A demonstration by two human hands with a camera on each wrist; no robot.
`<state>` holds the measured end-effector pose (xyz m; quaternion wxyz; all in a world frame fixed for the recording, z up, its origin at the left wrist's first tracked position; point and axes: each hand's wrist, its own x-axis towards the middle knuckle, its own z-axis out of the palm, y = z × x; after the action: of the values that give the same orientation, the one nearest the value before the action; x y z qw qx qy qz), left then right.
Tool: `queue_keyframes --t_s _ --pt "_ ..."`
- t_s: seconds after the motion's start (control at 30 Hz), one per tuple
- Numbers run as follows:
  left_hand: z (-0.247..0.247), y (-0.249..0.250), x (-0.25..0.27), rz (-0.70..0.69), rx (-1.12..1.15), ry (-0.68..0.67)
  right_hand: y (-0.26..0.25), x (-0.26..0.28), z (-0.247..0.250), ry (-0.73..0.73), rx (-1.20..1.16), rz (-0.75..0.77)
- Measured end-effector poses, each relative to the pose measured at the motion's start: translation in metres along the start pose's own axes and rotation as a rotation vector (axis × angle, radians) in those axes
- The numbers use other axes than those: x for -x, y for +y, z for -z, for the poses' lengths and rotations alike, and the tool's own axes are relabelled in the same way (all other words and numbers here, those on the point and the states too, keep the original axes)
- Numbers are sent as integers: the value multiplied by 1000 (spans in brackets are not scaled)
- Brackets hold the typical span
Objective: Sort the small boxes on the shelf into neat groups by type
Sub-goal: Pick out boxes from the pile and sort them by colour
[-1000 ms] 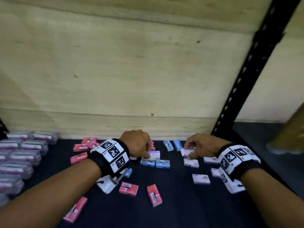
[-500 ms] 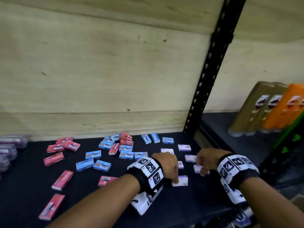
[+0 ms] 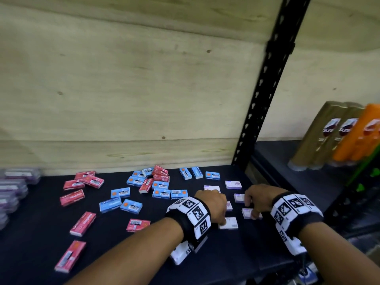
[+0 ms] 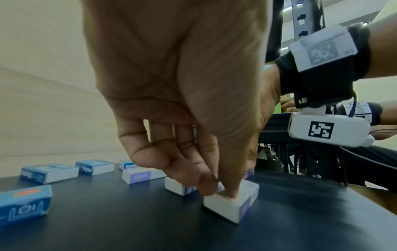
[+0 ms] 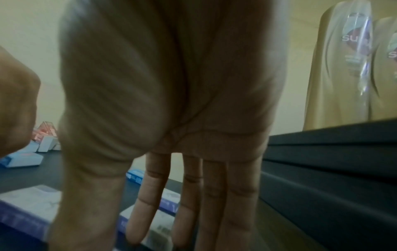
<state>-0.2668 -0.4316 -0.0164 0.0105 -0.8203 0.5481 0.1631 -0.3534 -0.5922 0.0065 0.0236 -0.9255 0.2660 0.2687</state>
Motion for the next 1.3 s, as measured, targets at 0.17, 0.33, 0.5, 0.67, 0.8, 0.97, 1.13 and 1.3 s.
queue_keyframes --t_s 0.17,0.33,0.5,0.67,0.8,0.97,1.13,1.3 --pt "7 -14 10 -16 16 36 -9 0 15 107 -38 51" --pt "26 -64 36 29 94 76 -44 -2 39 179 -99 176" --pt "41 -147 80 223 132 142 -103 -15 60 216 -129 335" --pt "47 -229 135 473 110 181 -174 -31 73 270 -99 506" --pt "41 -280 171 634 91 163 -230 -44 80 282 -111 603" --pt "38 -324 194 754 101 138 -292 -56 85 245 -122 699" --pt "33 -347 191 754 114 132 -342 -69 85 204 -80 717" --pt "24 -357 175 720 86 116 -374 -79 83 170 39 670"
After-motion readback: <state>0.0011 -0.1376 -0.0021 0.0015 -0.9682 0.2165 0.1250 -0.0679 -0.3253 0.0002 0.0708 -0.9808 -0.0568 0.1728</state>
